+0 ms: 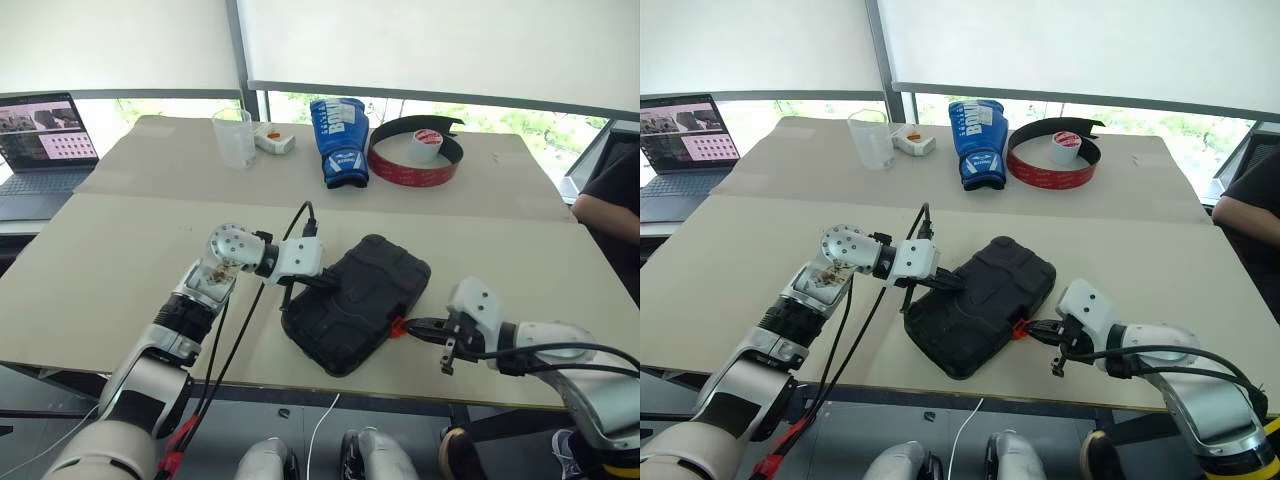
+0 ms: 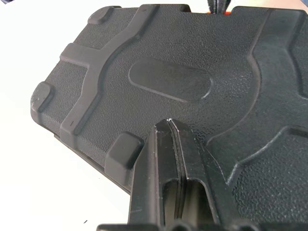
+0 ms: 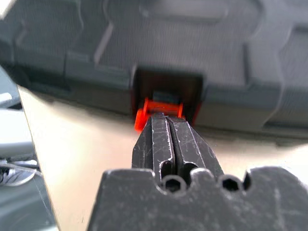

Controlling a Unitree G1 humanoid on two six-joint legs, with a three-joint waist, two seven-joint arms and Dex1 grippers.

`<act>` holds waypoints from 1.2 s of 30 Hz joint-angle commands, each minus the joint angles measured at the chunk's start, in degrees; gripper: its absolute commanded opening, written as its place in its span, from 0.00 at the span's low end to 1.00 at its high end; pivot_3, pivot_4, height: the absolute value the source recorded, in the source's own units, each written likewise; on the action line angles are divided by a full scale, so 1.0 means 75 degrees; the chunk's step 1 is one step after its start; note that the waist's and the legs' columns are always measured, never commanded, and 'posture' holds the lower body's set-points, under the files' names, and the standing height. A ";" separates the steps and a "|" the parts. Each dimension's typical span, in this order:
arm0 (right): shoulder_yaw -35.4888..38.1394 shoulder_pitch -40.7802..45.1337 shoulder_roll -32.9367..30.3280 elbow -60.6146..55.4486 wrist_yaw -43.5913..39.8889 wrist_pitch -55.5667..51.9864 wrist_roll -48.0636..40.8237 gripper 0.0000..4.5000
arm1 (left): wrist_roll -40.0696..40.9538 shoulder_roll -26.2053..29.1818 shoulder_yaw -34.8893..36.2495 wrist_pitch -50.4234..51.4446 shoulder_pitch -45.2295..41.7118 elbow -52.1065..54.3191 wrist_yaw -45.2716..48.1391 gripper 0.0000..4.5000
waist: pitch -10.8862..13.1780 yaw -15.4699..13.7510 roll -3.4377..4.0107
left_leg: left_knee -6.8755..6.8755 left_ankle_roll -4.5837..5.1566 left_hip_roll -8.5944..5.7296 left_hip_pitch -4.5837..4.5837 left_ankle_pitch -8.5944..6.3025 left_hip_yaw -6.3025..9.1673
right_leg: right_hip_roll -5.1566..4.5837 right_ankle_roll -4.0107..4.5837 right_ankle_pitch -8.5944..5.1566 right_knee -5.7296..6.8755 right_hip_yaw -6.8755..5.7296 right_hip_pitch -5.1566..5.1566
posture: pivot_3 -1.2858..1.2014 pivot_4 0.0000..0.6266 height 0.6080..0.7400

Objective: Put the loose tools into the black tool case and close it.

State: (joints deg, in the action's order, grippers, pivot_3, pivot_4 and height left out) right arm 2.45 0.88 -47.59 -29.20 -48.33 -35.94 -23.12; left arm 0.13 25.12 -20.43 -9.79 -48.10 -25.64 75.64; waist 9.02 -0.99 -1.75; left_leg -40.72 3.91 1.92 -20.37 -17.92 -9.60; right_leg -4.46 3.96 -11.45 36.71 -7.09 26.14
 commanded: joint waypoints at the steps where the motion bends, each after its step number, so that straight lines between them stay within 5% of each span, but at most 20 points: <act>1: 0.0889 -0.0278 -0.0006 -0.0428 0.0037 -0.0114 -0.0490 0.01 | -0.0320 0.0091 -0.0249 0.0092 0.0171 -0.0260 0.0066 0.00 | 0.0000 -0.0001 0.0000 | 0.0000 0.0000 0.0000 0.0000 0.0000 0.0001 | 0.0000 -0.0001 0.0000 0.0000 0.0000 0.0000 | 0.52 0.24 0.90; 9: 0.0405 -0.1026 -0.0010 -0.0402 0.0180 0.0060 0.0007 0.01 | -0.0316 -0.0008 -0.0269 0.0025 0.0119 -0.0344 0.0055 0.00 | -0.0001 0.0001 0.0000 | 0.0001 0.0005 0.0001 0.0000 -0.0005 0.0002 | 0.0001 -0.0003 0.0000 -0.0002 0.0000 0.0000 | 0.52 0.24 0.90; 18: -0.0799 0.0339 0.0663 0.0634 0.0596 0.0206 0.0774 0.01 | -0.0348 -0.0181 -0.0308 -0.0060 -0.0021 -0.0463 0.0084 0.00 | -0.0001 -0.0007 0.0001 | -0.0002 0.0023 -0.0003 -0.0006 -0.0016 0.0000 | -0.0004 -0.0010 0.0003 -0.0005 0.0002 0.0002 | 0.52 0.24 0.90; 36: -0.0831 0.2003 0.1025 -0.0345 0.0558 -0.1291 0.0061 0.01 | -0.0467 -0.0382 -0.0373 -0.0271 0.0041 -0.0703 0.0036 0.00 | -0.0001 0.0117 0.0002 | 0.0002 0.0007 0.0002 -0.0006 -0.0008 0.0001 | 0.0002 -0.0013 0.0004 0.0002 0.0001 0.0010 | 0.52 0.24 0.90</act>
State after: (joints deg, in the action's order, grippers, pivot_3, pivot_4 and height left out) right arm -4.52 12.99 -41.22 -26.33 -43.38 -48.08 -20.00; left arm -0.47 23.52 -19.20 -11.86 -49.91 -29.05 75.01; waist 9.01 -0.11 -1.73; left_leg -40.67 3.90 1.94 -20.42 -17.94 -9.60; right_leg -4.44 3.87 -11.42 36.73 -7.07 26.24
